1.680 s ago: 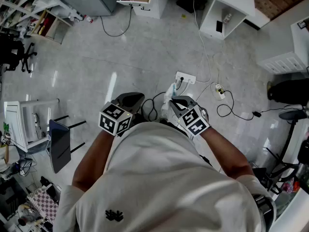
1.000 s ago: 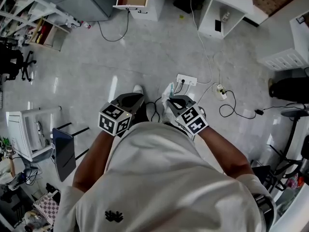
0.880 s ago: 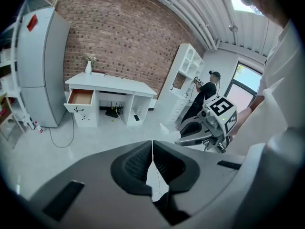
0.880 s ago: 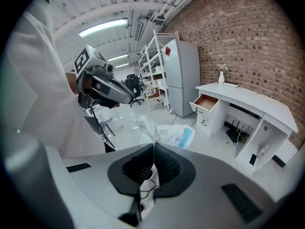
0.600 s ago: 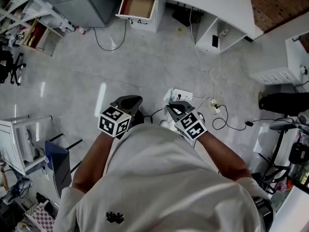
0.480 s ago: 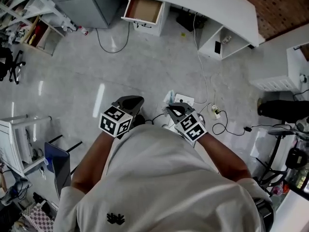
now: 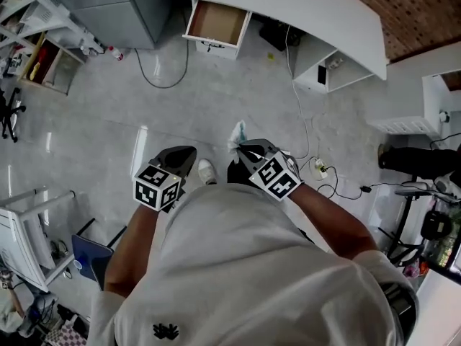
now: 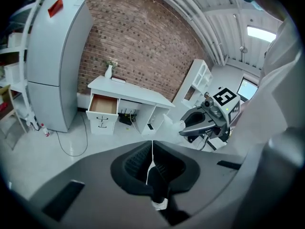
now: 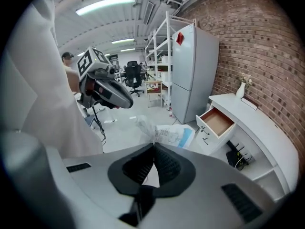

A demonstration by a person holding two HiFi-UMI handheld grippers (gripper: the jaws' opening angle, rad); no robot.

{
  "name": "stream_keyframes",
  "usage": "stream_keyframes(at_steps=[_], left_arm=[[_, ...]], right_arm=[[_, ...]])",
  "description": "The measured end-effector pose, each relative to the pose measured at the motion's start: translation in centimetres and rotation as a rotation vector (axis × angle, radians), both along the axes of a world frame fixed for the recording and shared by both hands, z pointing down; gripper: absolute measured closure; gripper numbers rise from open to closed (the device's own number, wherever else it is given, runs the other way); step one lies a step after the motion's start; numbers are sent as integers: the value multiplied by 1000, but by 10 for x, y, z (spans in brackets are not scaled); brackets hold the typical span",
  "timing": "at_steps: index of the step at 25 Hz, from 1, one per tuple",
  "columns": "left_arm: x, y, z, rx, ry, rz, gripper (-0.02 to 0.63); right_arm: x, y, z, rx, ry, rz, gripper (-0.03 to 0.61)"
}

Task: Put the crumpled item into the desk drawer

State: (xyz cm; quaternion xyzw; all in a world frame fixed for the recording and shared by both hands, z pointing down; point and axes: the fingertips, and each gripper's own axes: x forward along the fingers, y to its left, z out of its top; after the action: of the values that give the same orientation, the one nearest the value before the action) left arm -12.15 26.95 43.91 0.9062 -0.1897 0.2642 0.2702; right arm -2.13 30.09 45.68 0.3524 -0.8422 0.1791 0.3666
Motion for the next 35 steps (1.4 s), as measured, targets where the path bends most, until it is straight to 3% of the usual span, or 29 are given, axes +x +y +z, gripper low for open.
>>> stream_keyframes(at_steps=[8,22,26,35], left_arm=[[22,-88,7,-6,3,-49,589],[83,-306,-7,18,-72,-204,589],[89,-332,8,-2,-81,-229,589],[73,-384,25,-54,-50,-222,589]], right_arm=[[25,-99,18,-9,14,-54,549],[94,-346,47,18,74,-260,549],[99,-399,74,29,116,-309,549],[96,-527,136,49,267,-278,549]])
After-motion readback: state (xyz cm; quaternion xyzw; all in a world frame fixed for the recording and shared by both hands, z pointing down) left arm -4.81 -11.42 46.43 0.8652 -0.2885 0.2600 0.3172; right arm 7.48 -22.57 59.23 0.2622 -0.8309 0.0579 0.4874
